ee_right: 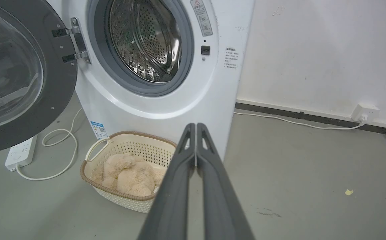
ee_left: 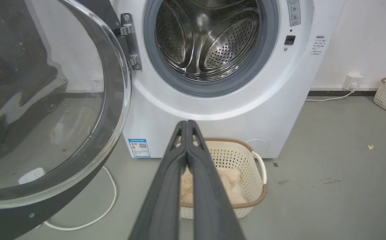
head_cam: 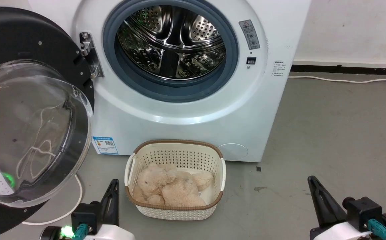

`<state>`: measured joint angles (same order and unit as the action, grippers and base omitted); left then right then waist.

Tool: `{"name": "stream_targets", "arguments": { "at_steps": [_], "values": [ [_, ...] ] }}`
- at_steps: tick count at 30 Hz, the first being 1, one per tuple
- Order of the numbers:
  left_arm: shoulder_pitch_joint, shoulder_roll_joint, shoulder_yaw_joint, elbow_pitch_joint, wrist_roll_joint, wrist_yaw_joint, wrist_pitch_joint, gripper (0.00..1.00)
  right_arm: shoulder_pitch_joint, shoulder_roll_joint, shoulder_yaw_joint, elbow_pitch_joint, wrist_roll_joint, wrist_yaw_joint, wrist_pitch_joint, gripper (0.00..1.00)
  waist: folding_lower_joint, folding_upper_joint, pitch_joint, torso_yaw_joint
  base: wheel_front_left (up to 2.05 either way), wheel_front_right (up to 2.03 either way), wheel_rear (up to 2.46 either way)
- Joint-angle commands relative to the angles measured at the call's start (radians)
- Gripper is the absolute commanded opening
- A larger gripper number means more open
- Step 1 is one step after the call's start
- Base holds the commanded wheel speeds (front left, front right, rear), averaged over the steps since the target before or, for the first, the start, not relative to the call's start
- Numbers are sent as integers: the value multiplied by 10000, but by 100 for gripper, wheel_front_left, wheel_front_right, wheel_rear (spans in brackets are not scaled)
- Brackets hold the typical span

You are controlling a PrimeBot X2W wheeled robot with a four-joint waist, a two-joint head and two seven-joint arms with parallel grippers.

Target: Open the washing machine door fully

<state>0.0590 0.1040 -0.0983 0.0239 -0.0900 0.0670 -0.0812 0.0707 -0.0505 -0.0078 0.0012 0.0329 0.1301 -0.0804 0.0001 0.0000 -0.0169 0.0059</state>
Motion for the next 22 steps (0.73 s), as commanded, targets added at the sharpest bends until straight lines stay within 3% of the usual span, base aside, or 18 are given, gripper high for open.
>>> {"name": "stream_targets", "arguments": {
  "at_steps": [1,22],
  "values": [
    [-176,-69,96,-46,100,-92,44,0,-217,2,15,-7,-87,4,57,0,-1,0,5,-2,0,0,0],
    [-399,-322,574,-150,531,-403,458,0,-481,3,49,-10,-217,5,460,0,-1,0,93,-32,0,0,0]
  ]
}}
